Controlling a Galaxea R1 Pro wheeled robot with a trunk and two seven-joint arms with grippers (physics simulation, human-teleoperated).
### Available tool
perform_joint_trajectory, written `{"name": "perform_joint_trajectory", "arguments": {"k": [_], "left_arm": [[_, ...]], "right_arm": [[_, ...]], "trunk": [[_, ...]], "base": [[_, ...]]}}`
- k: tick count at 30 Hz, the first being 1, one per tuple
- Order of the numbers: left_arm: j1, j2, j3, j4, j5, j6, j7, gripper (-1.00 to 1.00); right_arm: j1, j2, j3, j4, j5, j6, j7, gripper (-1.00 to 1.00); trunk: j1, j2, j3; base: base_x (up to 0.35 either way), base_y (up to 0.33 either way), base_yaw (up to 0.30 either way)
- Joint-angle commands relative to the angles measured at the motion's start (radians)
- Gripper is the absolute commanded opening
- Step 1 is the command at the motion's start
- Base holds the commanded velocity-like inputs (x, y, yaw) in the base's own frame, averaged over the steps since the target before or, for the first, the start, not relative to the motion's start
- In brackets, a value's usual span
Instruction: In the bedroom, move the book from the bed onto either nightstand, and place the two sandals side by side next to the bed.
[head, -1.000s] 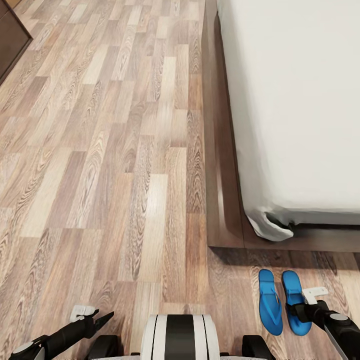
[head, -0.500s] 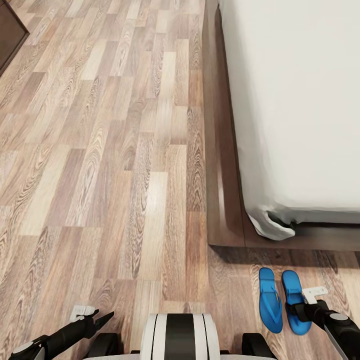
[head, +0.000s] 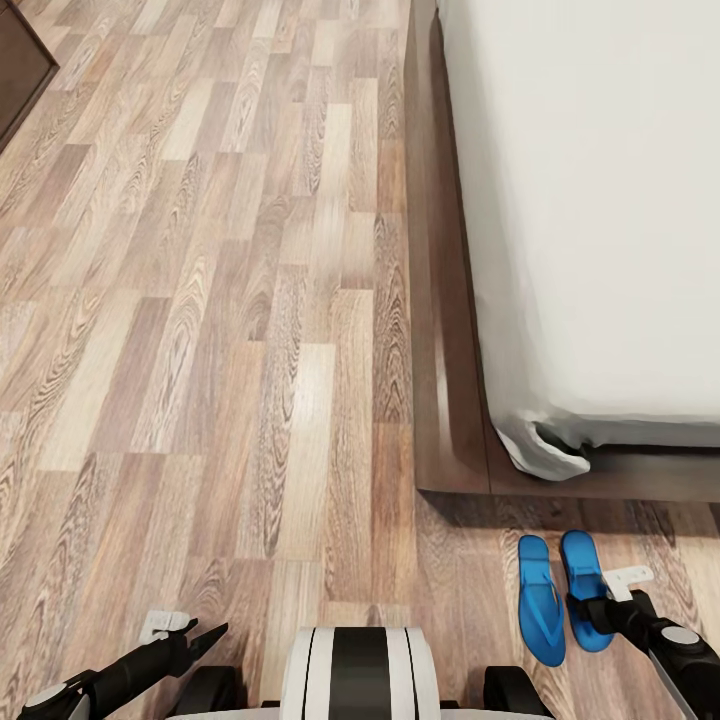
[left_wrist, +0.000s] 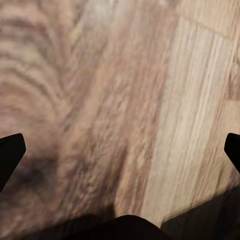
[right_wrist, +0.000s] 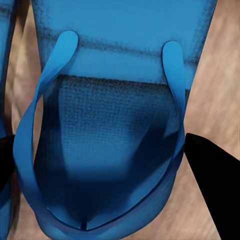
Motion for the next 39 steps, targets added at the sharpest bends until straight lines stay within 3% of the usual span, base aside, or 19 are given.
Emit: {"name": "perform_joint_trajectory", "arguments": {"k": [1,4,14,27,28,39], "left_arm": [[0.0,0.0,0.001,0.001,0.003,0.002,-0.004,1.0],[0.0,0.0,0.0,0.001,0.003,0.003,-0.004,1.0],[0.0,0.0,0.0,0.001,0.003,0.003,-0.004,1.0],[0.0,0.0,0.0,0.001,0.003,0.002,-0.004,1.0],[0.0,0.0,0.0,0.001,0.003,0.002,-0.004,1.0],[0.0,0.0,0.0,0.001,0.003,0.002,-0.004,1.0]], "right_arm": [[0.0,0.0,-0.005,-0.002,0.007,0.006,0.008,-1.0],[0.0,0.001,-0.005,-0.002,0.007,0.006,0.008,-1.0],[0.0,0.0,-0.005,-0.002,0.006,0.008,0.008,-1.0],[0.0,0.001,-0.005,-0.002,0.007,0.009,0.008,-1.0],[0.0,0.001,-0.005,-0.002,0.007,0.009,0.008,1.0],[0.0,0.001,-0.005,-0.002,0.007,0.009,0.008,1.0]], "trunk": [[0.0,0.0,0.0],[0.001,-0.001,-0.012],[0.002,-0.001,-0.02],[0.002,-0.001,-0.02],[0.002,-0.001,-0.02],[0.002,-0.001,-0.02]], "base": [[0.0,0.0,0.0],[0.0,0.0,0.0],[0.0,0.0,0.0],[0.0,0.0,0.0],[0.0,0.0,0.0],[0.0,0.0,0.0]]}}
